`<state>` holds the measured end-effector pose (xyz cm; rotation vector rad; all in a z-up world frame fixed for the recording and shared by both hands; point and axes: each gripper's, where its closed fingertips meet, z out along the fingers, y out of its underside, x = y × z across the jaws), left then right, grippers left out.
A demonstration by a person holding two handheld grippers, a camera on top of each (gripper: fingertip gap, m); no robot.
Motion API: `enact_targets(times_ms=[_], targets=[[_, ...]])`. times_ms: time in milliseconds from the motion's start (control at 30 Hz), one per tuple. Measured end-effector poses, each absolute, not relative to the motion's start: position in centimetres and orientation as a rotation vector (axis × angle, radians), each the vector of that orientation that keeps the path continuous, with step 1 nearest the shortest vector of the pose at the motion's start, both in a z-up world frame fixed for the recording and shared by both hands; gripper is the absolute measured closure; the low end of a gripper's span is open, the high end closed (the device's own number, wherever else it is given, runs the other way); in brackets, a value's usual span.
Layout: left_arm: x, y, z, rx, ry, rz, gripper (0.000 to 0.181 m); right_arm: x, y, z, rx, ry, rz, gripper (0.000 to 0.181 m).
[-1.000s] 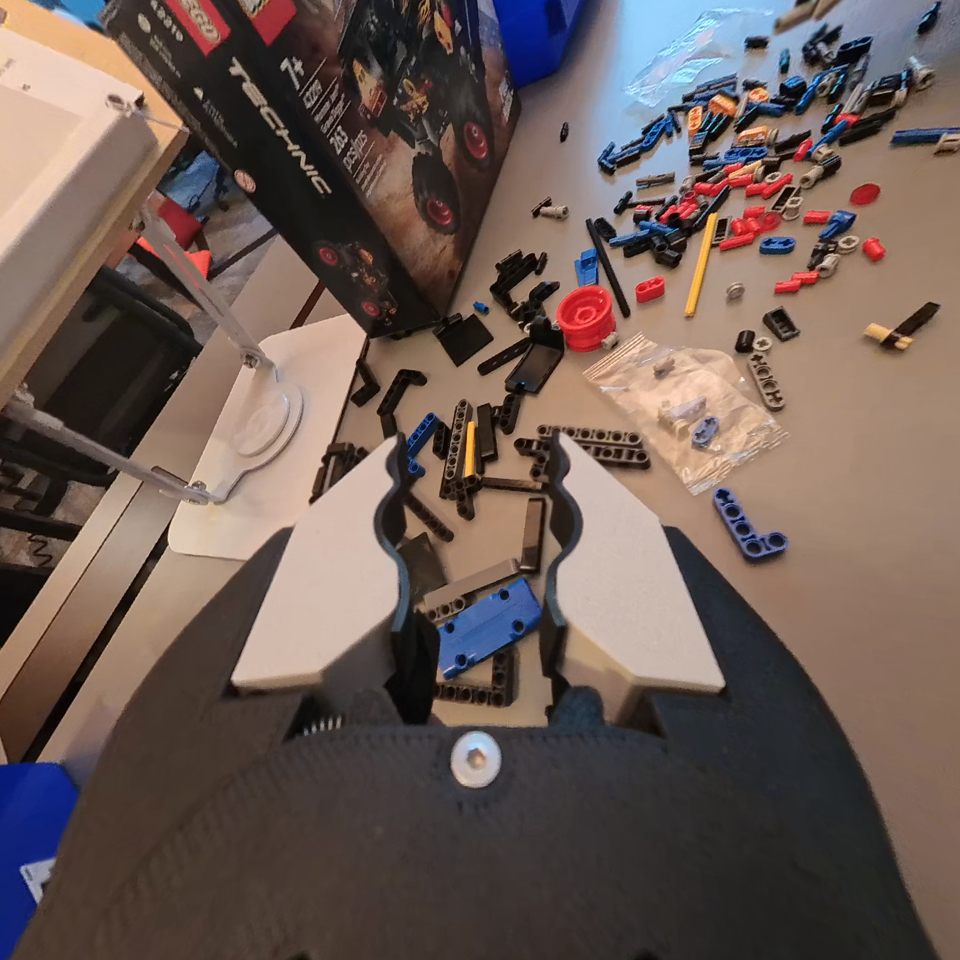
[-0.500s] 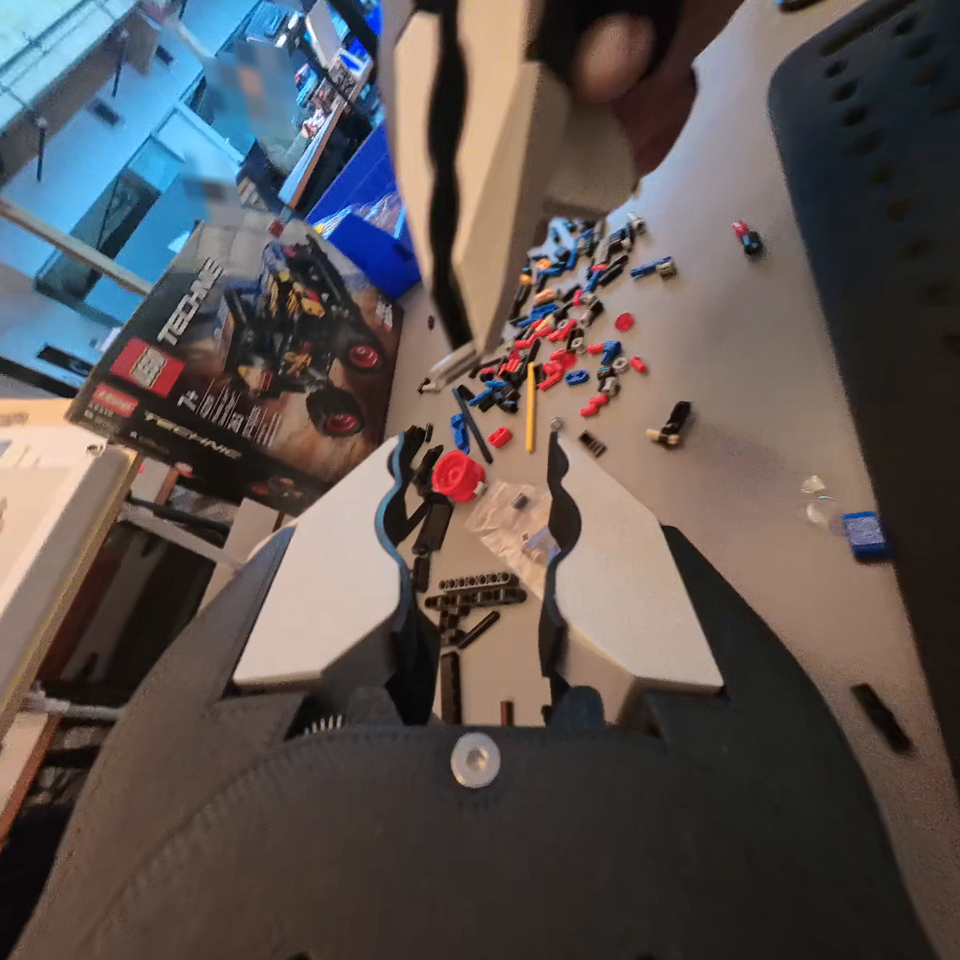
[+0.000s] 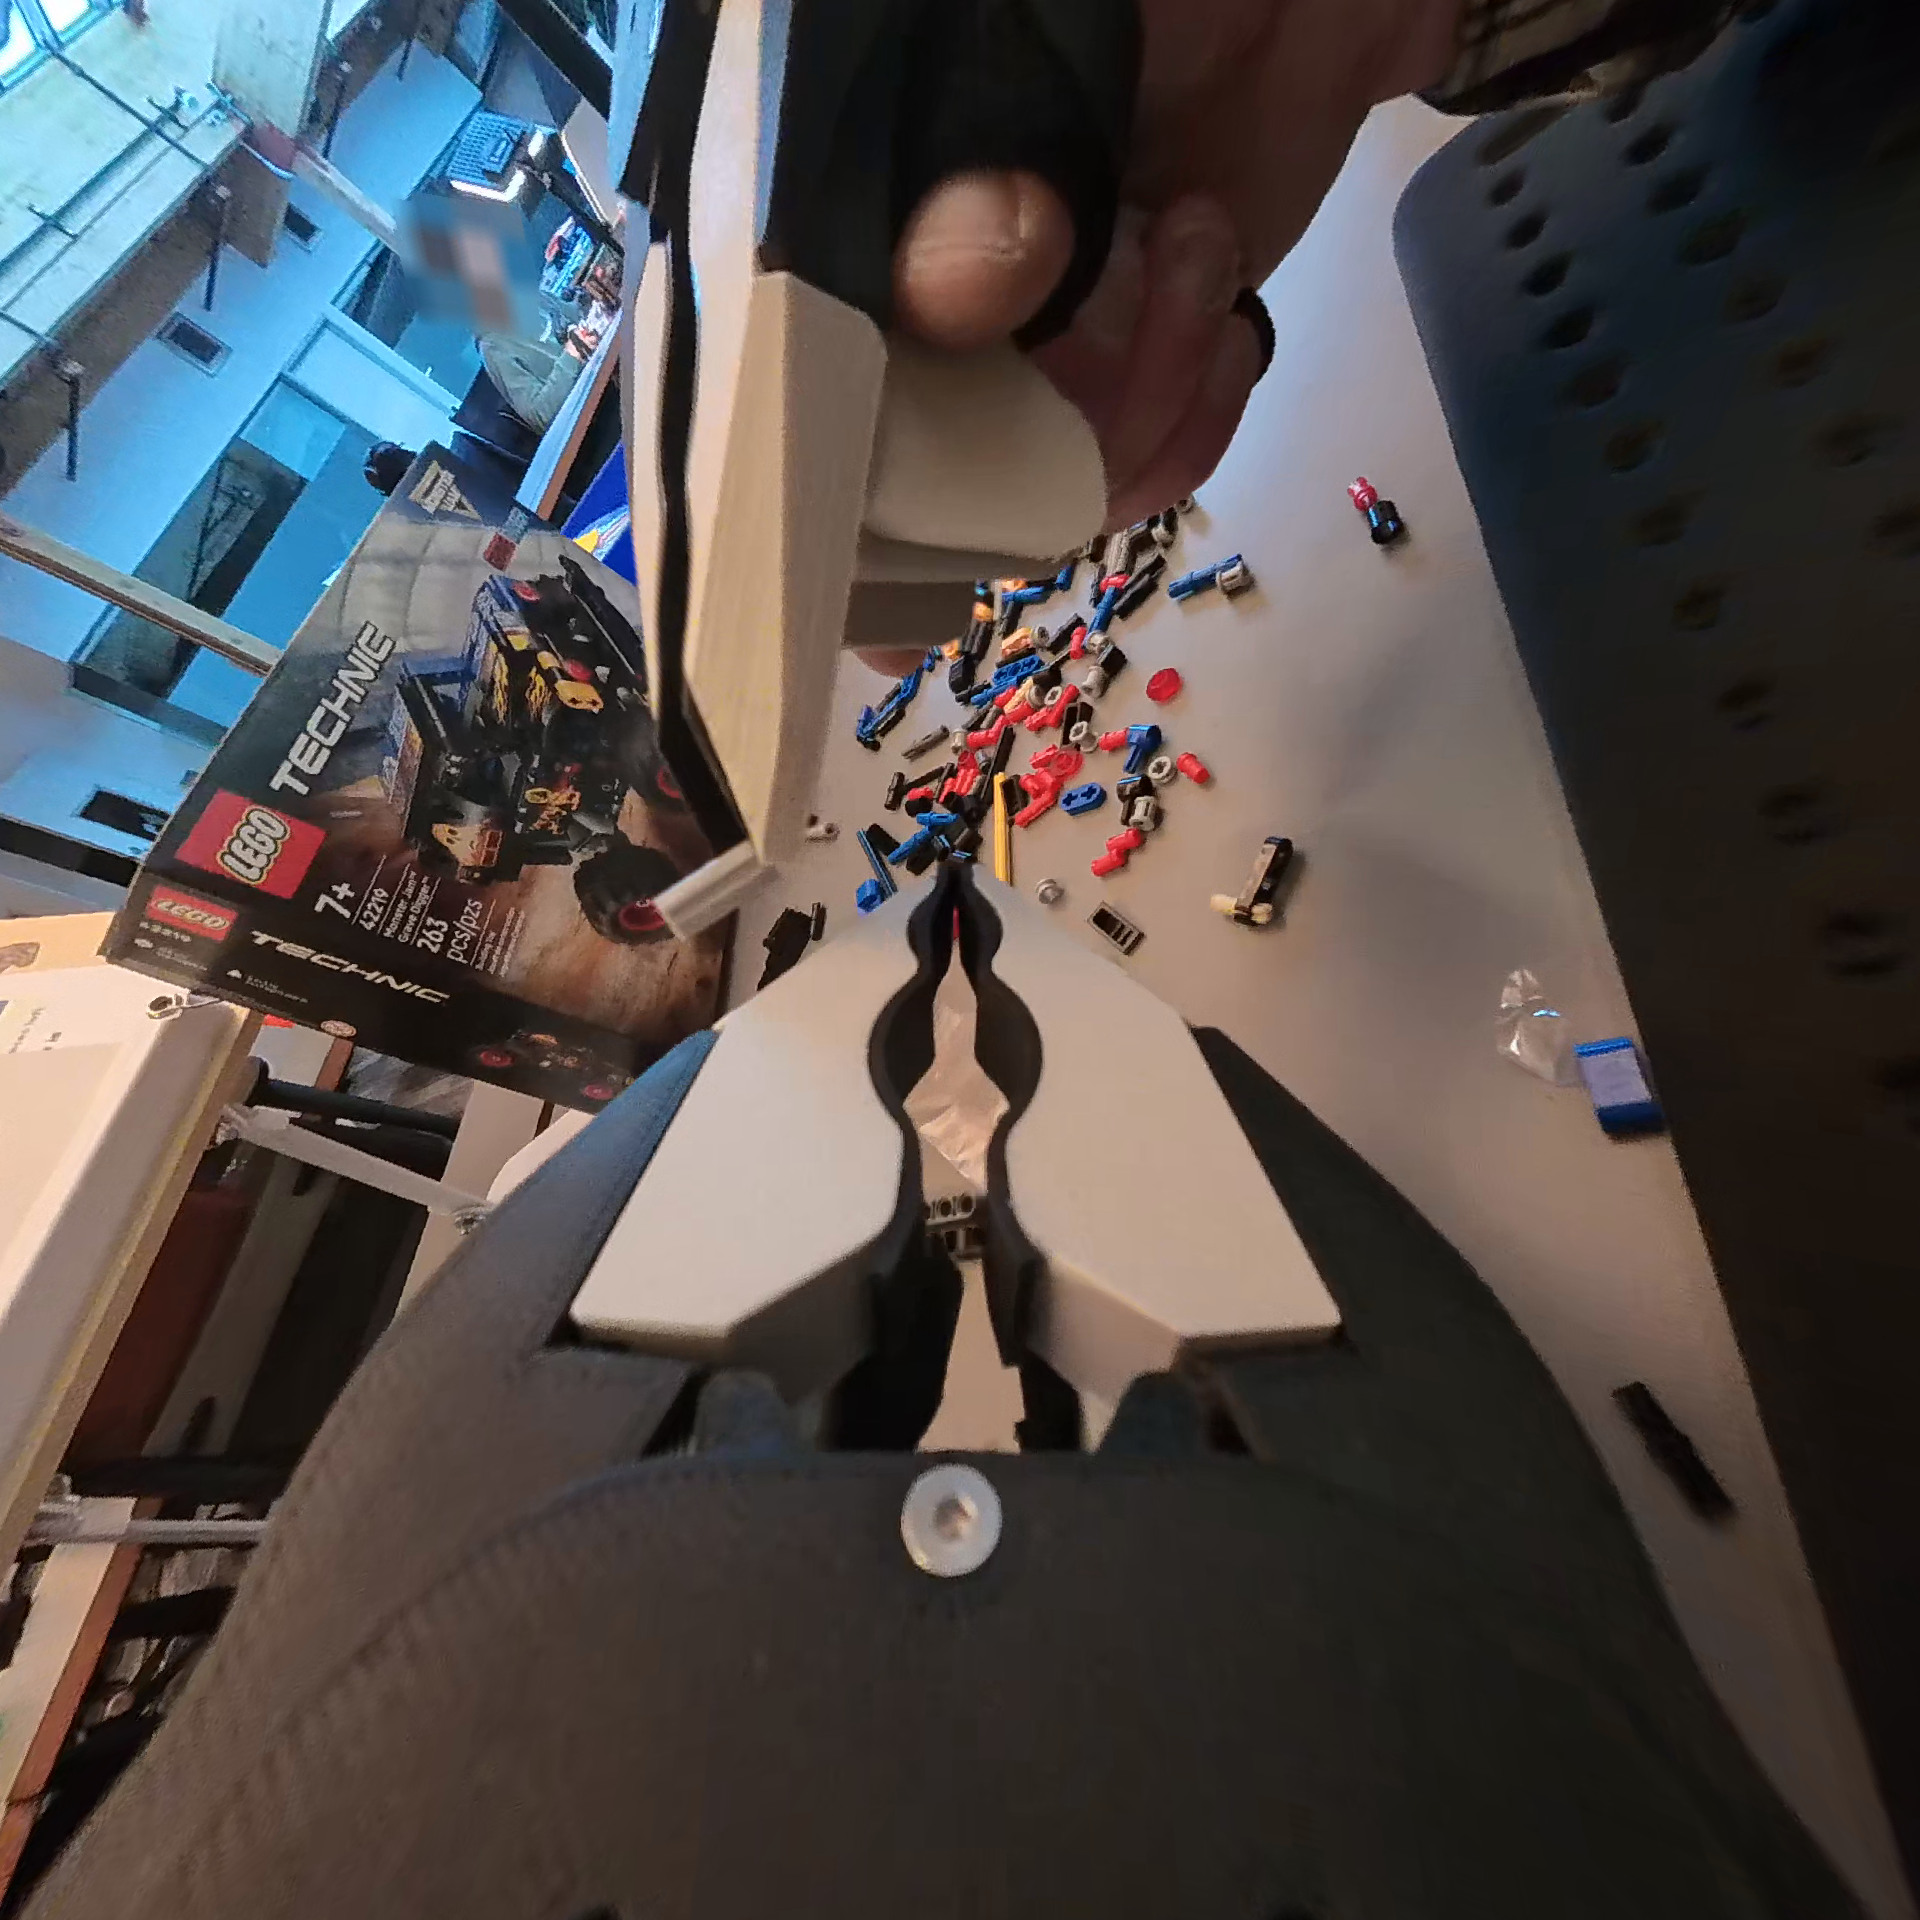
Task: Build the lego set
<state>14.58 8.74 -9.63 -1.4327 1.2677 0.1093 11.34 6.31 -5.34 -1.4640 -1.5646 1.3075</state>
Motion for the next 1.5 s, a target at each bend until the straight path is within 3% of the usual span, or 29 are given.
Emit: enact_targets(times_ms=[167, 333, 667, 1133, 1500], targets=[[14.8, 8.8, -9.7, -1.446, 1.259, 0.09, 0.181, 11.6, 6.5, -5.1, -1.461, -1.533, 1.3, 0.176], [14.0, 9.3, -10.1, -1.499, 1.24, 0.075, 0.163, 12.9, 7.3, -5.4, -1.484, -1.504, 1.247, 0.176], [13.2, 8.5, -13.3, -1.699, 1.327, -0.152, 0.153, 19.3, 9.4, -8.6, -1.636, -1.457, 0.996, 0.175], [16.1, 7.6, -17.5, -1.741, 1.772, -0.208, 0.156, 20.6, 7.7, -11.9, -1.686, -1.52, 0.939, 0.175], [17.2, 3.2, -17.5, -1.799, 1.828, -0.438, 0.157, 21.1, 7.2, -12.1, -1.632, -1.536, 0.987, 0.176]])
